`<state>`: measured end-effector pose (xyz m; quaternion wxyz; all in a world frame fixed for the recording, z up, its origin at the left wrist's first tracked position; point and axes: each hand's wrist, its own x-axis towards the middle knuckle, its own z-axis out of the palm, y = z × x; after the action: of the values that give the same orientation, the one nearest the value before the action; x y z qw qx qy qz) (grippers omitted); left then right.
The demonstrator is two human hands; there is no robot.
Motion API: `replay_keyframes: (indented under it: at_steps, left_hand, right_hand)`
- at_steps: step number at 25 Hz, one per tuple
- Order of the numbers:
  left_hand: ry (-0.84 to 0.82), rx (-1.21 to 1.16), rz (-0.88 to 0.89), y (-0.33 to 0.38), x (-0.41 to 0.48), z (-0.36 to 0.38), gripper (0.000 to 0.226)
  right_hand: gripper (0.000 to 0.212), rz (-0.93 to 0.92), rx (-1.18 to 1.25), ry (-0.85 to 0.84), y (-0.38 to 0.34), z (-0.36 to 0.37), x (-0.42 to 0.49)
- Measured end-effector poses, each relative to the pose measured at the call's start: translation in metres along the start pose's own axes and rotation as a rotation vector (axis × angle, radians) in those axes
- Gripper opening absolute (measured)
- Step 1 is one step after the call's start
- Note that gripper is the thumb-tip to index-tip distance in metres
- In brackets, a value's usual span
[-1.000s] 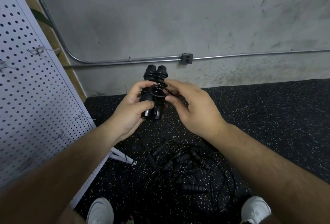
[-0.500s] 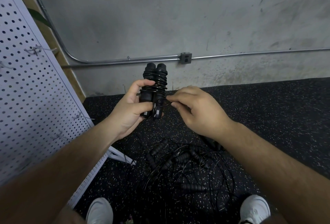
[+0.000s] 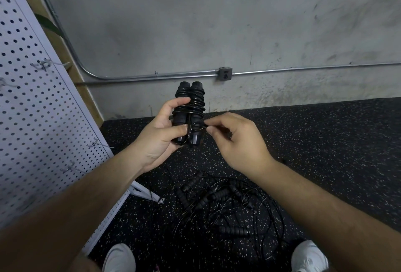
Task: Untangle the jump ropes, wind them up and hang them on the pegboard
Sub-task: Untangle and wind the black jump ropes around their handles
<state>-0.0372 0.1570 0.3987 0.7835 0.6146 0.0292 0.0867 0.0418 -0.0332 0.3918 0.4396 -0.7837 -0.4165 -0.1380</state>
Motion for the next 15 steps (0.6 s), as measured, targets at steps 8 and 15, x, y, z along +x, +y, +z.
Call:
replay_keyframes:
  at_steps: [8,15]
  left_hand:
    - [-0.012,0.066,-0.001,0.001,-0.004,0.000,0.075]
    - [-0.019,0.174,0.004,-0.004,-0.006,-0.002,0.072]
  right_hand:
    - [0.015,0.083,0.109,0.016,-0.007,0.020,-0.006]
    - [0.016,0.097,0.256,-0.005,-0.003,0.024,0.000]
